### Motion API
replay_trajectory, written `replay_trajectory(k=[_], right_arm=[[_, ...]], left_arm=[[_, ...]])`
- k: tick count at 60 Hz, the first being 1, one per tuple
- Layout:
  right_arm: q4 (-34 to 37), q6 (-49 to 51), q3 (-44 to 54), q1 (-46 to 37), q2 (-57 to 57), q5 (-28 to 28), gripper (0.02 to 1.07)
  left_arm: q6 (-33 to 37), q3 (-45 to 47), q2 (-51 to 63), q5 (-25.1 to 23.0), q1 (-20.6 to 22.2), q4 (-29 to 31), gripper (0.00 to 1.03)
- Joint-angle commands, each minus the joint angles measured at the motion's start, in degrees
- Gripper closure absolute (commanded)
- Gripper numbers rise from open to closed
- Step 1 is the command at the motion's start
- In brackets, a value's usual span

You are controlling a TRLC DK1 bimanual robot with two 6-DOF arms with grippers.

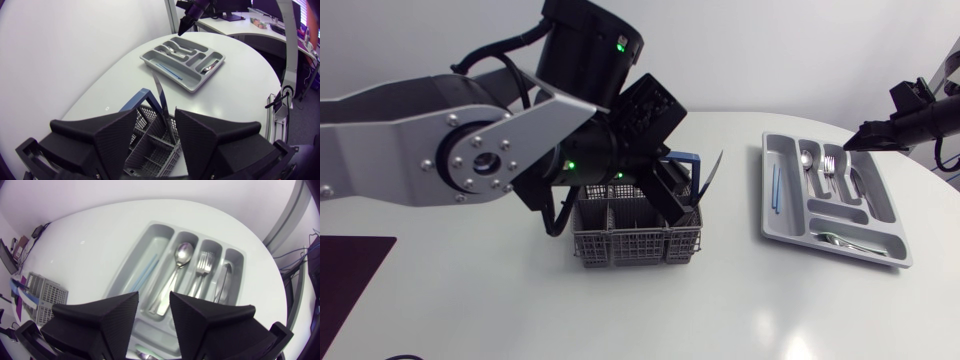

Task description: Sort the cutlery from the basket into the organizer compartments.

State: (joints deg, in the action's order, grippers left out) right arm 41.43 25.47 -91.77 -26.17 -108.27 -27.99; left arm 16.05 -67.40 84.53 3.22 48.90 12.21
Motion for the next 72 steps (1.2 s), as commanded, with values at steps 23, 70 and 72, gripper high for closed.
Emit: replay_trajectory(k=[23, 70, 72], right_arm=[[-2.85, -6.75, 22.16, 14.84, 20.55, -2.42, 0.56], [-10.23, -27.85, 32.7, 38.83, 29.78, 4.17, 0.56], [-10.93, -28.73, 33.32, 39.62, 29.78, 5.22, 0.56]], left_arm=[[-0.15, 4.82, -1.3, -0.5, -0.04, -2.28, 0.49], [3.37, 13.43, -1.56, -4.37, -2.94, -11.5, 0.49], [3.46, 13.78, -1.56, -4.45, -2.94, -11.86, 0.49]])
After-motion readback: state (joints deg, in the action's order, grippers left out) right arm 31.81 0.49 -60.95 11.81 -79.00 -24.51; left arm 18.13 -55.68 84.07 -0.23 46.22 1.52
